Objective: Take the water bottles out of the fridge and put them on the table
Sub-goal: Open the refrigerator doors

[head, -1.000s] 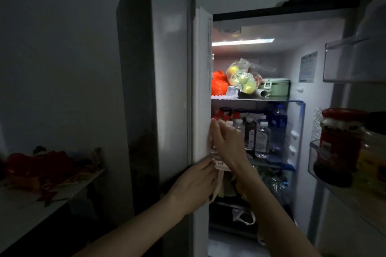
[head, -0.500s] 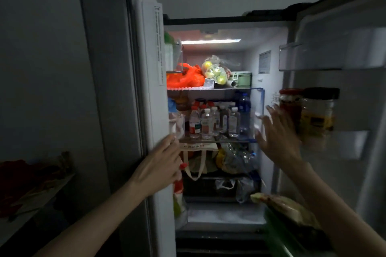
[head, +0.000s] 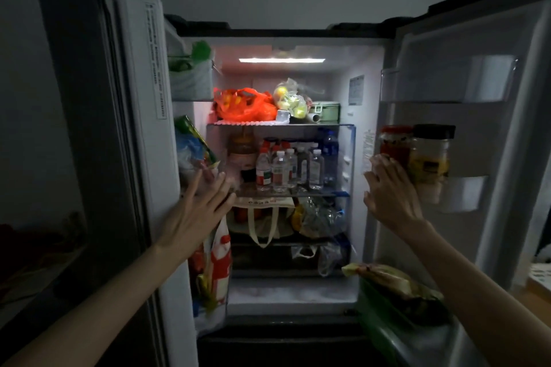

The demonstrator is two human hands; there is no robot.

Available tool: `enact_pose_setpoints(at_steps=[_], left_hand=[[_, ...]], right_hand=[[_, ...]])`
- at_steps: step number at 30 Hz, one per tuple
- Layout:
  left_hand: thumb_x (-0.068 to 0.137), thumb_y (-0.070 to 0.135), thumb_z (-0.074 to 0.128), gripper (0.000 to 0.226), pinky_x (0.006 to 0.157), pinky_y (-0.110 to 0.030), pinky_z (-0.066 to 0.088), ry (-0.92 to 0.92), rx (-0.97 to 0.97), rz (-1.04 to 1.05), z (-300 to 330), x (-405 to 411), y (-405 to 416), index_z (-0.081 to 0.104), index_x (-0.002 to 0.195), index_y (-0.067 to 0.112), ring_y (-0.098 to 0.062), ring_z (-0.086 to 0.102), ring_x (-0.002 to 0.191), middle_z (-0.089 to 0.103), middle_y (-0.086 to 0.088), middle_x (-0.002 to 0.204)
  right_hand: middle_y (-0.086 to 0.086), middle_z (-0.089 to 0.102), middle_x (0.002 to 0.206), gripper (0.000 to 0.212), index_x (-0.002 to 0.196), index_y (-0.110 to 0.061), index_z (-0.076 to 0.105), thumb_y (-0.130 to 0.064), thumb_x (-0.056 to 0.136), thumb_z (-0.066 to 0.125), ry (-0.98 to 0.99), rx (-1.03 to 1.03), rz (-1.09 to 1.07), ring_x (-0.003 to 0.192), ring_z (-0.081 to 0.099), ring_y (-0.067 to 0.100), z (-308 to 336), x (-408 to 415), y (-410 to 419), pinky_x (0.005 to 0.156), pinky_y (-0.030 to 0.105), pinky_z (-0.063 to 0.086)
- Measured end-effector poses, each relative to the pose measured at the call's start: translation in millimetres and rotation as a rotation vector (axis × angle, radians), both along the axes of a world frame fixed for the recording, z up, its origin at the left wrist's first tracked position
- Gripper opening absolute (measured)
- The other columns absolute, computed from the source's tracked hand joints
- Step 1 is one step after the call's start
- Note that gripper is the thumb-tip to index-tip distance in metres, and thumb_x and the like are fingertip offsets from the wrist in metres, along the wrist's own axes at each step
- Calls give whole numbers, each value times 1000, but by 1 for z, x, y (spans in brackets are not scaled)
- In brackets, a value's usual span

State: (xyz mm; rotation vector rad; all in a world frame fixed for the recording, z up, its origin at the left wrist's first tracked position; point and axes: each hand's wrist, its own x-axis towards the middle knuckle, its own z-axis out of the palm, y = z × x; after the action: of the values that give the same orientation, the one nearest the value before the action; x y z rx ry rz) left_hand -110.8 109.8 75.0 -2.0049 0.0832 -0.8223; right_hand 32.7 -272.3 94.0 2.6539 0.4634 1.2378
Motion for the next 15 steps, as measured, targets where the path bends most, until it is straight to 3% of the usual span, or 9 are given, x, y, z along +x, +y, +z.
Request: enact_pose_setpoints(at_steps=[5, 11, 15], left_hand=[[93, 30, 53, 80, 115, -66, 6, 15, -68, 16, 1, -24, 24, 9, 156, 7, -36, -4, 151, -2, -23, 163], [66, 33, 83, 95, 111, -71, 14, -100, -224, -92, 4, -47, 44, 41, 146, 2, -38, 25, 147, 20, -21, 160], [65, 37, 85, 99, 113, -70, 10, -169, -395, -105, 8, -47, 53, 38, 146, 6, -42, 17, 148, 20, -20, 161]], right_hand=[[21, 48, 141, 42, 116, -1, 64, -16, 77, 69, -62, 8, 63, 137, 41, 37, -3, 0, -19, 117, 47, 28], [21, 51, 137, 40, 115, -2, 65, -11, 76, 73, -74, 60, 121, 133, 44, 37, -3, -2, -29, 114, 49, 30], [22, 52, 137, 41, 116, -2, 64, -13, 77, 74, -52, 85, 122, 133, 45, 37, -3, -2, -23, 115, 49, 29]])
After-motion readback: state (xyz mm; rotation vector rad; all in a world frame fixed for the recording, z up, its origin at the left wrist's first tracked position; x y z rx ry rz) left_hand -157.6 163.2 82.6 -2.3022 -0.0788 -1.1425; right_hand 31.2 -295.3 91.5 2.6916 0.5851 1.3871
